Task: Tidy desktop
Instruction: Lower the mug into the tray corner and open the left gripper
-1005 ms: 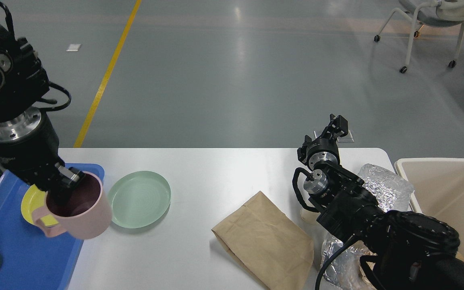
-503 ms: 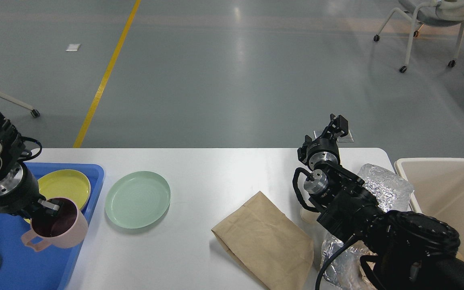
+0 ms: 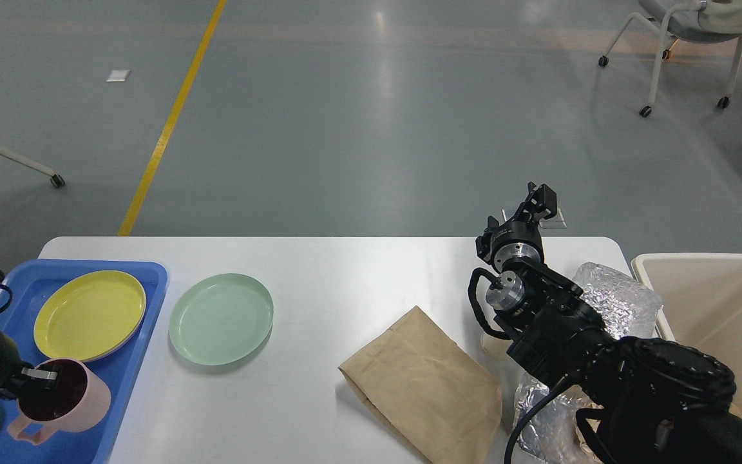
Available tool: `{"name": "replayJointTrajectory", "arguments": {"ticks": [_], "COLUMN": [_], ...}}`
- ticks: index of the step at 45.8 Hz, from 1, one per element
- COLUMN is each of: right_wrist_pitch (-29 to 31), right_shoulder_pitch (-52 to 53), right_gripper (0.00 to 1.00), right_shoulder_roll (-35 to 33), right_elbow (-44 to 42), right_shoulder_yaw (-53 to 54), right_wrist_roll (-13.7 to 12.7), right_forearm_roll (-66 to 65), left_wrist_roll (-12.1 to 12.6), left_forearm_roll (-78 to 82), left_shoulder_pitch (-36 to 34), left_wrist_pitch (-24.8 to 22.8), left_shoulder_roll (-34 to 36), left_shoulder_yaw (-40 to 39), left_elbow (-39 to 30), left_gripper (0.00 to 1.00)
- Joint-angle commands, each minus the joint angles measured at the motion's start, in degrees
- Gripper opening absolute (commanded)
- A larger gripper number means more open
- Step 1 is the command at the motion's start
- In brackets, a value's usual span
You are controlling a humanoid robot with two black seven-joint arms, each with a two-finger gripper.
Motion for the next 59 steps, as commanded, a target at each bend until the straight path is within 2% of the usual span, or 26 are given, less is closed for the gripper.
{"name": "replayJointTrajectory", "arguments": {"ticks": [1, 7, 14, 23, 33, 46, 59], "right_wrist_pitch": [0.0, 0.0, 0.0, 0.0, 0.0, 0.0, 0.0], "right_shoulder_pitch": [0.0, 0.0, 0.0, 0.0, 0.0, 0.0, 0.0], "right_gripper": [1.00, 1.00, 1.00, 1.00, 1.00, 1.00, 1.00], "right_shoulder_roll": [0.0, 0.0, 0.0, 0.0, 0.0, 0.0, 0.0], "right_elbow": [0.0, 0.0, 0.0, 0.0, 0.0, 0.0, 0.0], "right_shoulder_yaw": [0.0, 0.0, 0.0, 0.0, 0.0, 0.0, 0.0], "right_wrist_roll": [0.0, 0.0, 0.0, 0.0, 0.0, 0.0, 0.0], "right_forearm_roll": [0.0, 0.0, 0.0, 0.0, 0.0, 0.0, 0.0], "left_wrist_roll": [-2.8, -6.1, -8.7, -8.8, -8.8, -8.7, -8.7], "left_forearm_roll": [0.0, -0.1, -0.3, -0.3, -0.4, -0.4, -0.4], "left_shoulder_pitch": [2.2, 6.6, 11.4, 20.1, 22.7, 23.8, 21.5], "left_wrist_pitch": [0.0, 0.1, 0.1, 0.1, 0.0, -0.5, -0.9], "left_shoulder_roll": [1.8, 3.2, 6.2, 9.1, 9.0, 9.1, 10.4], "left_shoulder_yaw": [0.8, 0.2, -2.5, -12.2, -14.2, -14.0, -13.9], "left_elbow": [3.5, 8.6, 13.2, 16.3, 16.7, 16.7, 16.7], "left_gripper": [0.00, 0.00, 0.00, 0.01, 0.06, 0.23, 0.47]}}
